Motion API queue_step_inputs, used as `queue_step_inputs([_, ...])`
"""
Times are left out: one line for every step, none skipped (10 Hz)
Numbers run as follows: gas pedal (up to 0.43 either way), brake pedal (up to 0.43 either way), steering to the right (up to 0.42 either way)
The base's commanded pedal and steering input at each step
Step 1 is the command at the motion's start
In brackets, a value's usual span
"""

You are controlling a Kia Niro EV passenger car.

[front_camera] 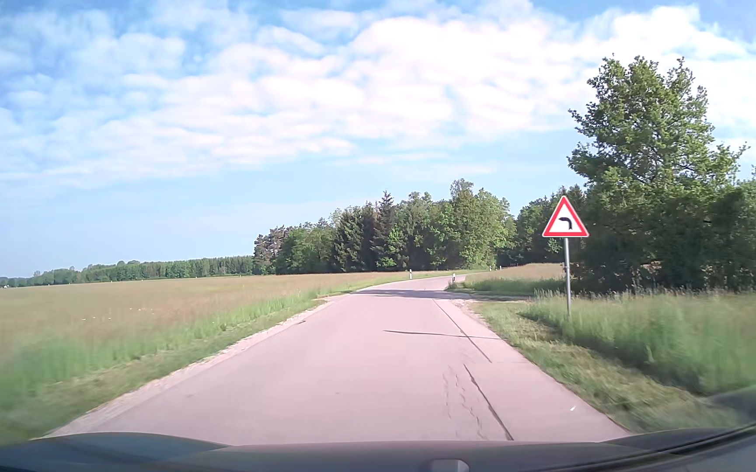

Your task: Follow the waypoints while adhering to traffic rules and regulations

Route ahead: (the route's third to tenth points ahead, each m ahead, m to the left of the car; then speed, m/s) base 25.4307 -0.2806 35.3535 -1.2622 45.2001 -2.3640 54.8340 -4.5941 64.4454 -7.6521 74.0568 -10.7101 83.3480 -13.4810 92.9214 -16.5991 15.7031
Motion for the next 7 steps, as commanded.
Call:
queue_step_inputs([0.000,0.152,0.000])
queue_step_inputs([0.000,0.152,0.000])
queue_step_inputs([0.000,0.152,0.001])
queue_step_inputs([0.000,0.159,0.001])
queue_step_inputs([0.000,0.165,0.001])
queue_step_inputs([0.000,0.165,0.001])
queue_step_inputs([0.000,0.165,0.002])
